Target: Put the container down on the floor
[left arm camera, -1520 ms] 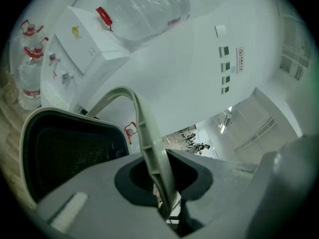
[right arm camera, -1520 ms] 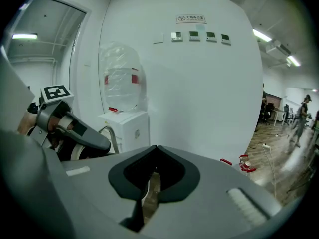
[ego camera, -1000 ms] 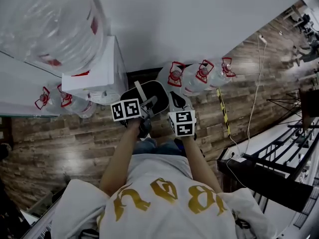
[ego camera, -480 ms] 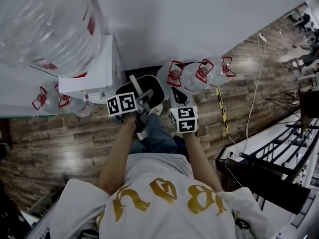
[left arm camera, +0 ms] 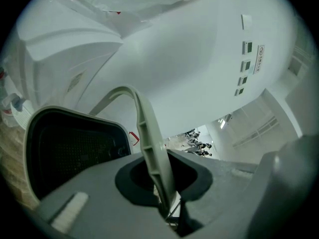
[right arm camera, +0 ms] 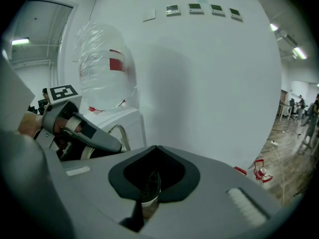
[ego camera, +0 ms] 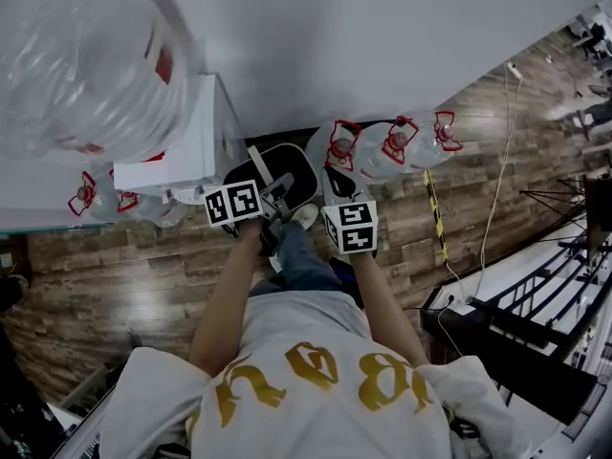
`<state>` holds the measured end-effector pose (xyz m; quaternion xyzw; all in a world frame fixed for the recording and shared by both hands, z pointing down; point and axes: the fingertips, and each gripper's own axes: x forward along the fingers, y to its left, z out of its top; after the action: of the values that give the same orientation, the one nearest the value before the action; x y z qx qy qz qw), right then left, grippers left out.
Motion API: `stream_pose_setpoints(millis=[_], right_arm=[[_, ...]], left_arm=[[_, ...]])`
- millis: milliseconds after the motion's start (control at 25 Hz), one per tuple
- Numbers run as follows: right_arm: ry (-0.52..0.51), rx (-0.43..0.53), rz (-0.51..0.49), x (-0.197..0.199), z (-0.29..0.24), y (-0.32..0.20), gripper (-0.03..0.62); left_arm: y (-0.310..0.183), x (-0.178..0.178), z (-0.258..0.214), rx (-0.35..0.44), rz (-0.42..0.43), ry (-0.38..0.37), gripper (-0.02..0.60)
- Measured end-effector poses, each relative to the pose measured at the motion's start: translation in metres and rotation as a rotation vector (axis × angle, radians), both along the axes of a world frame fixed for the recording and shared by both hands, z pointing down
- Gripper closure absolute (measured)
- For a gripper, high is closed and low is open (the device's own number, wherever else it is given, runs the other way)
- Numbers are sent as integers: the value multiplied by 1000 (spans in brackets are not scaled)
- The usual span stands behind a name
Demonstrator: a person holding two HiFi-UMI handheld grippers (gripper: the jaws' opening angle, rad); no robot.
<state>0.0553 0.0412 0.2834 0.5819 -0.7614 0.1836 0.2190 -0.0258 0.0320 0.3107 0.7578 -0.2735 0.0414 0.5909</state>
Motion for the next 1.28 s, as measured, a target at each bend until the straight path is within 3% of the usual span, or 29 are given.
stream_pose_setpoints(millis=[480, 800, 1280], right_arm=[[-6, -88, -42, 1, 42, -22, 566], [-6, -155, -95, 5, 79, -42, 566], [14, -238, -176, 10, 139, -59, 566]], left_arm=[[-18, 8, 40, -51, 11, -29, 541], [-21, 13, 88, -75, 57, -133, 546], [-40, 18, 156, -127, 88, -166, 551]])
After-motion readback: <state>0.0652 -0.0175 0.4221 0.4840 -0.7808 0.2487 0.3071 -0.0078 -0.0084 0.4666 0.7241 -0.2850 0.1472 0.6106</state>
